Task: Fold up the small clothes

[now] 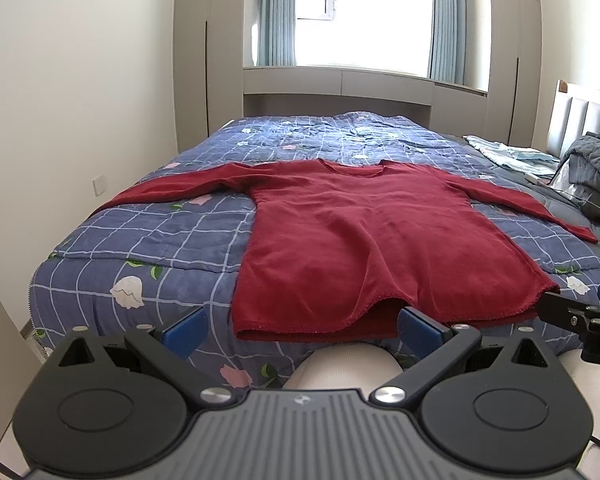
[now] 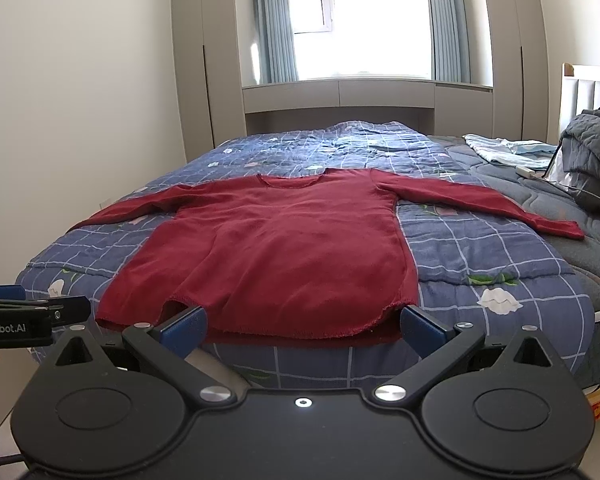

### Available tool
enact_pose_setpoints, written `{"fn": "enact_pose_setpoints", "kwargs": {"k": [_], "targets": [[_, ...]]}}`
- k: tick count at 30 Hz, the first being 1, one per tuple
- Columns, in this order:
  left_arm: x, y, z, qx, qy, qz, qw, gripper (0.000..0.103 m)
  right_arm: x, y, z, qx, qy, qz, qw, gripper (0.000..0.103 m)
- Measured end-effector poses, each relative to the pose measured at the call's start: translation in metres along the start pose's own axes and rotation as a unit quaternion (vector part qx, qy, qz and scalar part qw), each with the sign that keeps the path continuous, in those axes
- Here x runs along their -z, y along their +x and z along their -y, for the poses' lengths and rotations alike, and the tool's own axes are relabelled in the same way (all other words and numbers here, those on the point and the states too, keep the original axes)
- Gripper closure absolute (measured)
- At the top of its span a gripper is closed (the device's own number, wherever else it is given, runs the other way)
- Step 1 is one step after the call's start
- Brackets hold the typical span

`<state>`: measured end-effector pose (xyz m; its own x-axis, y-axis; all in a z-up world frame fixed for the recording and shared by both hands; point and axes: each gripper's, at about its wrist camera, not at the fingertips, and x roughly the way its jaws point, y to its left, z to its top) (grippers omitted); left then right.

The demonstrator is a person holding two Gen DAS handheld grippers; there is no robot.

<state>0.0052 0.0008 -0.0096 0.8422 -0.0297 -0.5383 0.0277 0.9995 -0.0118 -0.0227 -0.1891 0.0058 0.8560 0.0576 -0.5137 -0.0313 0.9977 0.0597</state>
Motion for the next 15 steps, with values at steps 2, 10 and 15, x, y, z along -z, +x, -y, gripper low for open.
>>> {"fn": "enact_pose_setpoints", "kwargs": {"k": [2, 10, 15], "targets": [[-0.001, 0.001, 0.0, 0.001, 0.0, -0.002, 1.0, 0.0, -0.001, 0.001, 0.0, 0.001, -0.001, -0.003, 1.0, 0.0], [-0.004, 0.011, 0.0, 0.001, 0.005, -0.034, 0.9994, 0.0, -0.017, 0.012, 0.0, 0.005, -0.007, -0.03, 1.0, 0.0], [-0.016, 0.028, 0.005, -0.019, 0.048, -0.056, 0.9971, 0.0, -0.043, 0.029, 0.008, 0.015, -0.002, -0.032, 0.999, 0.0]]}}
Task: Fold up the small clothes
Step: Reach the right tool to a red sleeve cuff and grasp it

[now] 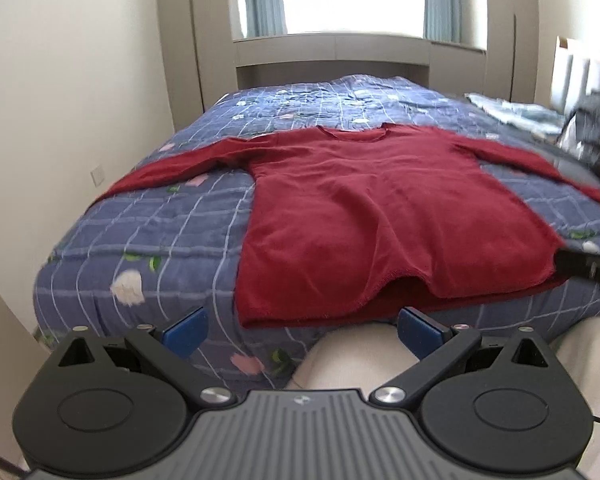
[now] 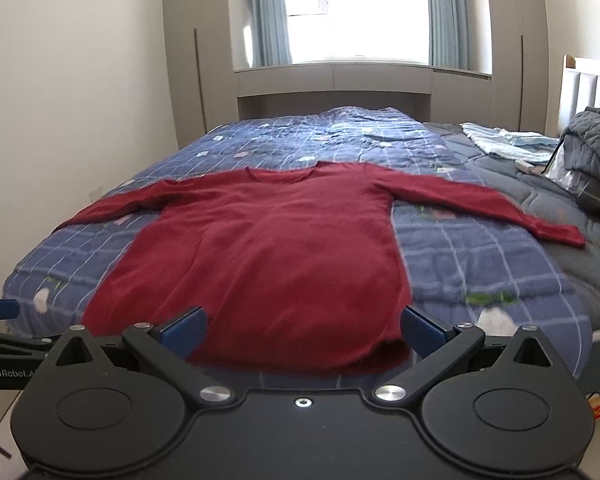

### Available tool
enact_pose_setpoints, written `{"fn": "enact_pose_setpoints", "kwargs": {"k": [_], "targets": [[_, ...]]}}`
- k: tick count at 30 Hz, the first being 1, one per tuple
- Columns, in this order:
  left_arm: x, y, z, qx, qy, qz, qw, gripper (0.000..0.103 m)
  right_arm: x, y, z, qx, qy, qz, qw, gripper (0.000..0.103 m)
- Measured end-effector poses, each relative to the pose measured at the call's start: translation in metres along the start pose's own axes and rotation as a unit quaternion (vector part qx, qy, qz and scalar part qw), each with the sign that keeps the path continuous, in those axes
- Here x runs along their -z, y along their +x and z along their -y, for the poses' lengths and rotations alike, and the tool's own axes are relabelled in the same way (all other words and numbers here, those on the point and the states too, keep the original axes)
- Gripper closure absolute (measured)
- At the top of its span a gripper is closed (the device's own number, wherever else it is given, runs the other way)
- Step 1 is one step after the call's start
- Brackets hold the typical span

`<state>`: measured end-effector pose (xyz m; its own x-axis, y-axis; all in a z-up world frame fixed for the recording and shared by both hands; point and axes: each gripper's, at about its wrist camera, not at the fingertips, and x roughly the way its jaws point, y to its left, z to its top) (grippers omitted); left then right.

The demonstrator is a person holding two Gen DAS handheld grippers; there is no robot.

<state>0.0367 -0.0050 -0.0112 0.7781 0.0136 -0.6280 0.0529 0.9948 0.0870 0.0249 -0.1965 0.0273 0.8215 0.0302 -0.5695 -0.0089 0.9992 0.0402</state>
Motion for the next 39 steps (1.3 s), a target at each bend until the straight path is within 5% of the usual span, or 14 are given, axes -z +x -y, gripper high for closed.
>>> {"fn": "enact_pose_setpoints", "kwargs": {"k": [11, 22, 36, 39], "targets": [[-0.075, 0.042, 0.025, -0.004, 0.009, 0.003, 0.9999, 0.0, -0.047, 0.045, 0.039, 0.025, 0.005, 0.017, 1.0, 0.0], [-0.141, 0.12, 0.075, 0.039, 0.011, -0.031, 0.9987, 0.0, -0.069, 0.117, 0.105, 0.049, 0.03, 0.02, 0.998, 0.0], [-0.227, 0.252, 0.161, 0.04, 0.042, -0.026, 0.9979, 0.0, -0.081, 0.194, 0.257, 0.07, 0.135, 0.028, 0.988, 0.0], [-0.236, 0.281, 0.181, 0.055, 0.039, -0.023, 0.9975, 0.0, -0.079, 0.204, 0.292, 0.121, 0.195, 0.007, 0.973, 0.0]]}}
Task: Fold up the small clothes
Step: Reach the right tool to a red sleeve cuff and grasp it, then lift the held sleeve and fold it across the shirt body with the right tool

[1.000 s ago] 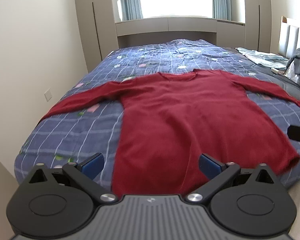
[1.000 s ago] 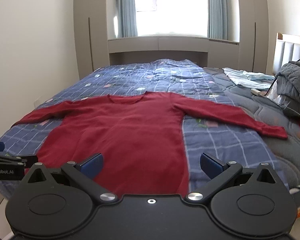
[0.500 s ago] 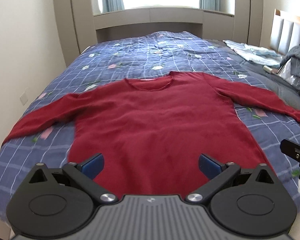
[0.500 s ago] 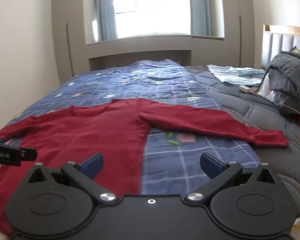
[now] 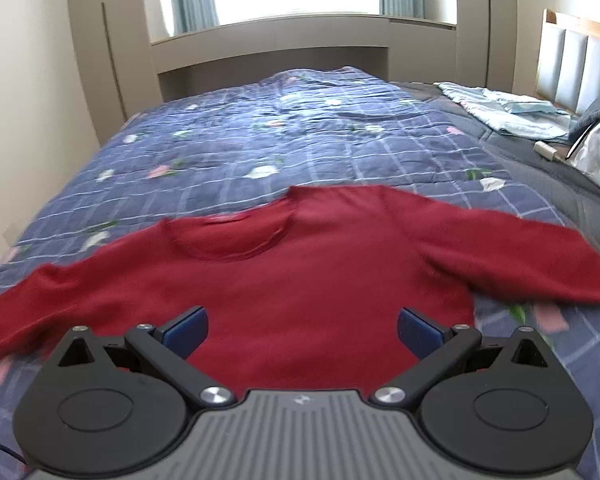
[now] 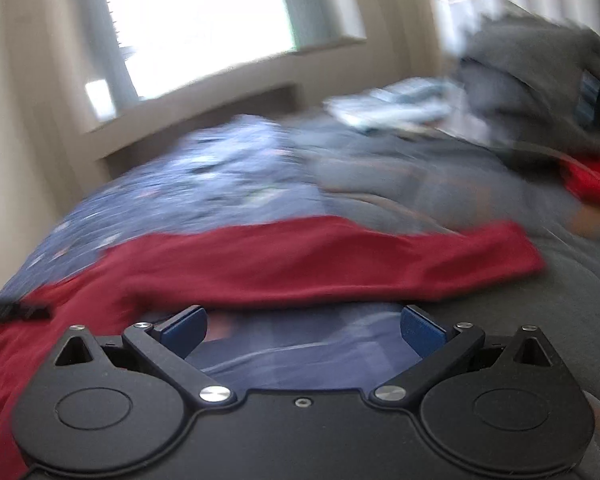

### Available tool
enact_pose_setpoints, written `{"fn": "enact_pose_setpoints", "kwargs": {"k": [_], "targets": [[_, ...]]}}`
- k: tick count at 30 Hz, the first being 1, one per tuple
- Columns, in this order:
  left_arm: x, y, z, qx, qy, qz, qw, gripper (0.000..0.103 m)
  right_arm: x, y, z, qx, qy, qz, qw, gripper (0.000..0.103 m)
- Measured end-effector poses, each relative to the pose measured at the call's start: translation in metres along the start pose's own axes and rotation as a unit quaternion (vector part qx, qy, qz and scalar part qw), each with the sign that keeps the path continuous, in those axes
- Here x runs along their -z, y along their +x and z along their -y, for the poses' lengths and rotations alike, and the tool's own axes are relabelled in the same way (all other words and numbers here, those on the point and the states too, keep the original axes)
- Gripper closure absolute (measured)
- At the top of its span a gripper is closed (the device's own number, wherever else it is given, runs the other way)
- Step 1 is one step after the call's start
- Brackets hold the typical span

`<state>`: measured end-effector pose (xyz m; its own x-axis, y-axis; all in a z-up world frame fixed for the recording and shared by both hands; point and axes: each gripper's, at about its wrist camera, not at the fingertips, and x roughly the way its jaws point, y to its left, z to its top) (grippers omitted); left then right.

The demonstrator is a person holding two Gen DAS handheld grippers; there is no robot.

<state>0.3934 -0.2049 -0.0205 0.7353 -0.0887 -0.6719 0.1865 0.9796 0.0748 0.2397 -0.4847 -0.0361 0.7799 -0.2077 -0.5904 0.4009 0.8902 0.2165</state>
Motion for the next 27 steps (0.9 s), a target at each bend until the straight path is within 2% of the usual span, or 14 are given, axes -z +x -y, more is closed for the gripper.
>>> {"fn": "enact_pose_setpoints", "kwargs": {"k": [2, 5, 8, 12, 14, 17, 19, 20, 23, 24, 27], "targets": [[-0.004, 0.021, 0.01, 0.005, 0.0, -0.007, 1.0, 0.0, -0.005, 0.009, 0.021, 0.054, 0.044, 0.003, 0.998, 0.0], [-0.001, 0.041, 0.021, 0.009, 0.005, -0.014, 0.9998, 0.0, -0.011, 0.017, 0.045, 0.081, 0.086, 0.019, 0.993, 0.0], [0.009, 0.048, 0.028, 0.011, 0.019, -0.011, 0.9997, 0.0, -0.015, 0.027, 0.069, 0.09, 0.142, 0.016, 0.986, 0.002], [0.024, 0.054, 0.032, 0.008, 0.024, -0.011, 0.9996, 0.0, -0.011, 0.041, 0.093, 0.097, 0.227, 0.014, 0.969, 0.012], [0.029, 0.058, 0.032, 0.011, 0.016, -0.016, 0.9997, 0.0, -0.012, 0.047, 0.096, 0.111, 0.235, 0.028, 0.965, 0.018], [0.03, 0.06, 0.027, 0.02, -0.001, -0.019, 0.9996, 0.0, -0.016, 0.055, 0.097, 0.137, 0.236, 0.038, 0.961, 0.031], [0.03, 0.06, 0.025, 0.023, -0.004, -0.021, 0.9995, 0.0, -0.019, 0.058, 0.102, 0.149, 0.248, 0.041, 0.956, 0.049], [0.03, 0.06, 0.024, 0.024, -0.005, -0.021, 0.9995, 0.0, -0.02, 0.06, 0.103, 0.158, 0.253, 0.04, 0.954, 0.053], [0.028, 0.059, 0.023, 0.025, -0.004, -0.022, 0.9994, 0.0, -0.021, 0.059, 0.105, 0.176, 0.26, 0.038, 0.949, 0.076], [0.027, 0.057, 0.021, 0.025, -0.008, -0.023, 0.9994, 0.0, -0.022, 0.059, 0.106, 0.179, 0.26, 0.038, 0.948, 0.086], [0.02, 0.049, 0.016, 0.018, -0.015, -0.02, 0.9995, 0.0, -0.028, 0.058, 0.103, 0.181, 0.246, 0.041, 0.952, 0.097]]}}
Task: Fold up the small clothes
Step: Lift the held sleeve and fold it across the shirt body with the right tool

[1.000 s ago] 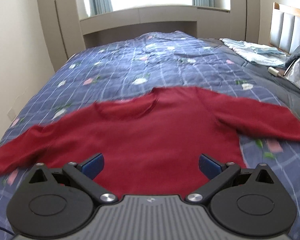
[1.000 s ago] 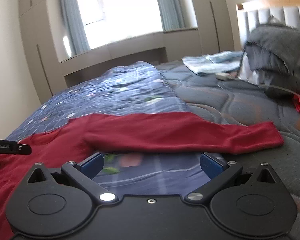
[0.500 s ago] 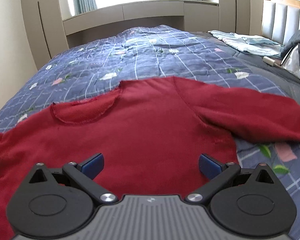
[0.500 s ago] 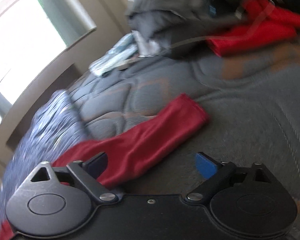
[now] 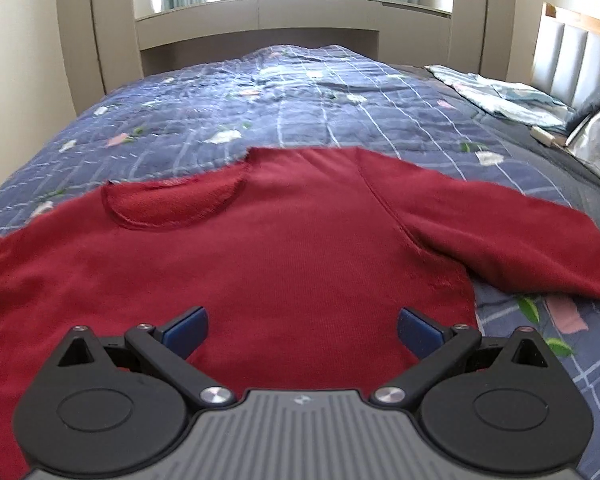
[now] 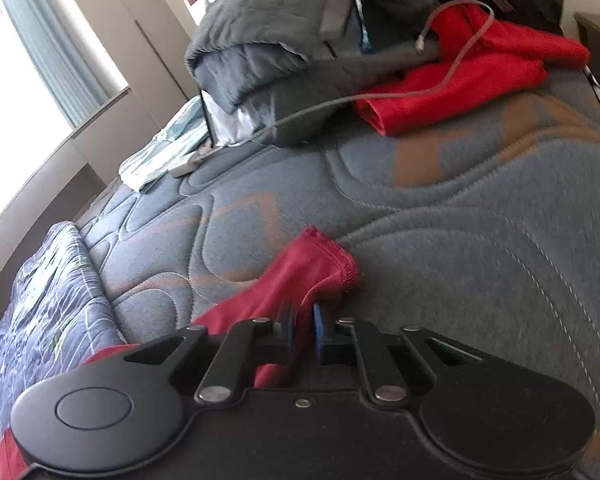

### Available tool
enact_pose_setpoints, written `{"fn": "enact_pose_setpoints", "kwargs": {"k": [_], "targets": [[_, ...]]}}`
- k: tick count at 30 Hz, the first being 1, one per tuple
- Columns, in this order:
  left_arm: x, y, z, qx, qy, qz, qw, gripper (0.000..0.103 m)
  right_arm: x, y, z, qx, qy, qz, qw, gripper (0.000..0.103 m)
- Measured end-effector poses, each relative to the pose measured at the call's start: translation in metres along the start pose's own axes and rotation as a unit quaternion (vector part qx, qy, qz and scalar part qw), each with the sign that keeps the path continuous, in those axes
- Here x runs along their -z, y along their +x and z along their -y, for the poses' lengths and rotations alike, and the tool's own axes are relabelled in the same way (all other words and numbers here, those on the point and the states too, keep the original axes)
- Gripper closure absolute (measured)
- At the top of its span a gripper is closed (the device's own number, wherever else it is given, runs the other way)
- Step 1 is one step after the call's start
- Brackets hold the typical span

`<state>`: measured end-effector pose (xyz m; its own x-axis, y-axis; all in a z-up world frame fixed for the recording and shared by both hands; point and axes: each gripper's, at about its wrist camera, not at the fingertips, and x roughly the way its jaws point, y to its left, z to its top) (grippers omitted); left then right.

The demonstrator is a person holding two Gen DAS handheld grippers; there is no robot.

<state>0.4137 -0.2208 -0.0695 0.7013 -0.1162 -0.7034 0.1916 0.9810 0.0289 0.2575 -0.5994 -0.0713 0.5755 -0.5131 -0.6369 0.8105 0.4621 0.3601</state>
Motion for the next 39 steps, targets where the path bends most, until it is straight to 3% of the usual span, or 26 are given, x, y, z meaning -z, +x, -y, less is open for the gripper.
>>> {"fn": "enact_pose_setpoints", "kwargs": {"k": [4, 9, 15, 20, 24, 33, 39], "targets": [[-0.017, -0.021, -0.02, -0.018, -0.008, 0.019, 0.9996, 0.0, -0.004, -0.026, -0.033, -0.041, -0.08, 0.055, 0.994, 0.099], [-0.041, -0.048, -0.059, -0.003, -0.039, 0.037, 0.9986, 0.0, -0.005, -0.067, -0.107, -0.134, -0.191, 0.11, 0.966, 0.1], [-0.056, -0.074, -0.108, -0.024, -0.062, 0.062, 0.9959, 0.0, 0.029, -0.107, -0.22, -0.266, -0.288, 0.118, 0.913, 0.101], [-0.059, -0.091, -0.154, -0.048, -0.086, 0.078, 0.9921, 0.0, 0.095, -0.139, -0.307, -0.361, -0.361, 0.095, 0.855, 0.101], [-0.056, -0.103, -0.196, -0.071, -0.114, 0.097, 0.9861, 0.0, 0.153, -0.154, -0.353, -0.413, -0.395, 0.054, 0.819, 0.101], [-0.038, -0.102, -0.277, -0.116, -0.172, 0.099, 0.9733, 0.0, 0.296, -0.175, -0.397, -0.445, -0.493, -0.029, 0.747, 0.101], [-0.023, -0.083, -0.301, -0.131, -0.179, 0.081, 0.9718, 0.0, 0.346, -0.171, -0.395, -0.438, -0.548, -0.055, 0.71, 0.1]]}}
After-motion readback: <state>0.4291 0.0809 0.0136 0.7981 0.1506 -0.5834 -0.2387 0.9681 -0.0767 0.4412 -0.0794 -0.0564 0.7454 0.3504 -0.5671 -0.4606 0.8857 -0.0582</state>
